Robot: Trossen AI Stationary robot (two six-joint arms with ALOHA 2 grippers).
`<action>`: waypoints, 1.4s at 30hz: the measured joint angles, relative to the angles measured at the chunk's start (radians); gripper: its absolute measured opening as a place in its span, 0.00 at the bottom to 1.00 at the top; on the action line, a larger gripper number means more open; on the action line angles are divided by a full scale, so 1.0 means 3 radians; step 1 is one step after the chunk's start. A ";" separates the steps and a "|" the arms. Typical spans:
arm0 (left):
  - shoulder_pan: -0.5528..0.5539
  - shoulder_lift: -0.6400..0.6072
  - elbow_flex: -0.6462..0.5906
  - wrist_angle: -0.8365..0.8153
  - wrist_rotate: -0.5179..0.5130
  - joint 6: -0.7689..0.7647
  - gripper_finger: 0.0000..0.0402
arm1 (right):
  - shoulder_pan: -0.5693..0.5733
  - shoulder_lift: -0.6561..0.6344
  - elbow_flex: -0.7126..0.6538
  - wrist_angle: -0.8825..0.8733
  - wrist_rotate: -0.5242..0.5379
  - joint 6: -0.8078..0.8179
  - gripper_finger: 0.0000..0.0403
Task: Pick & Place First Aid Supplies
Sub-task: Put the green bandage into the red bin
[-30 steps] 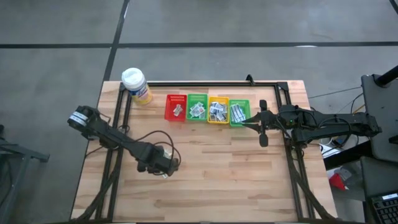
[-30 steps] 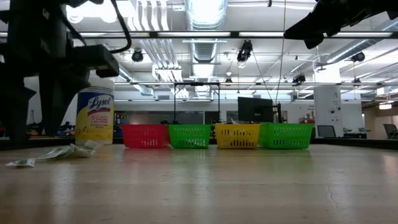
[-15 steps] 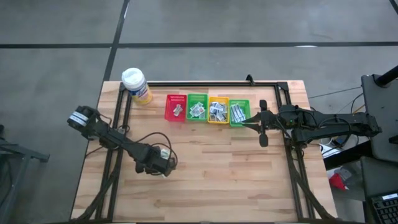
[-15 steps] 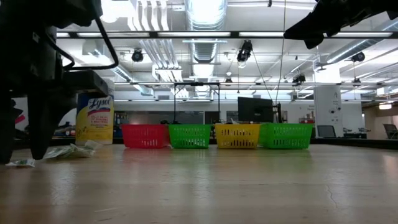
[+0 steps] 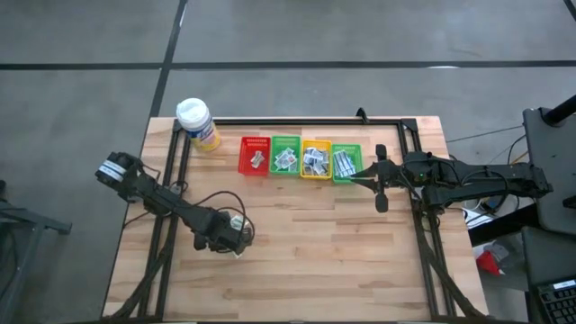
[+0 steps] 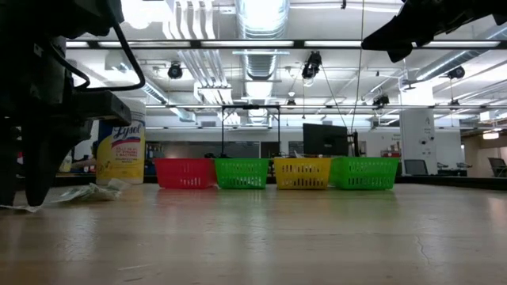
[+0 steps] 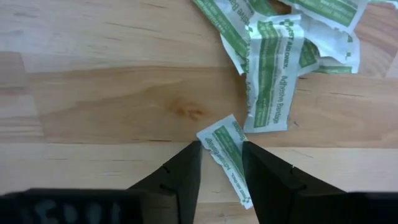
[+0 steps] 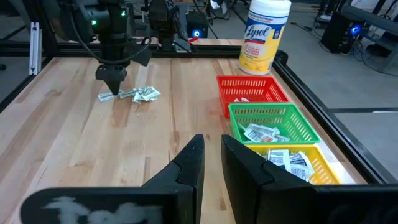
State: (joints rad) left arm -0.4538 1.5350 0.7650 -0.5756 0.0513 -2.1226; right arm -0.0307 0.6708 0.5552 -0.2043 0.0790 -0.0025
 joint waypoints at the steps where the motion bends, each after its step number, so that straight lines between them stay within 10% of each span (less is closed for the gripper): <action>1: 0.0000 0.0001 0.0000 -0.0002 0.0000 0.0002 0.33 | 0.0000 0.0001 0.0000 0.0000 -0.0001 0.0004 0.13; 28: -0.0004 0.0013 0.0036 -0.0022 -0.0025 0.0216 0.01 | 0.0000 0.0000 0.0000 0.0000 -0.0001 0.0001 0.13; 42: -0.0065 0.0013 0.0074 -0.0248 0.0180 0.0447 0.00 | 0.0000 0.0000 0.0000 -0.0001 -0.0001 -0.0001 0.13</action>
State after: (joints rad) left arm -0.4732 1.5388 0.7872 -0.6499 0.1054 -1.9883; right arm -0.0307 0.6709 0.5552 -0.2045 0.0788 -0.0027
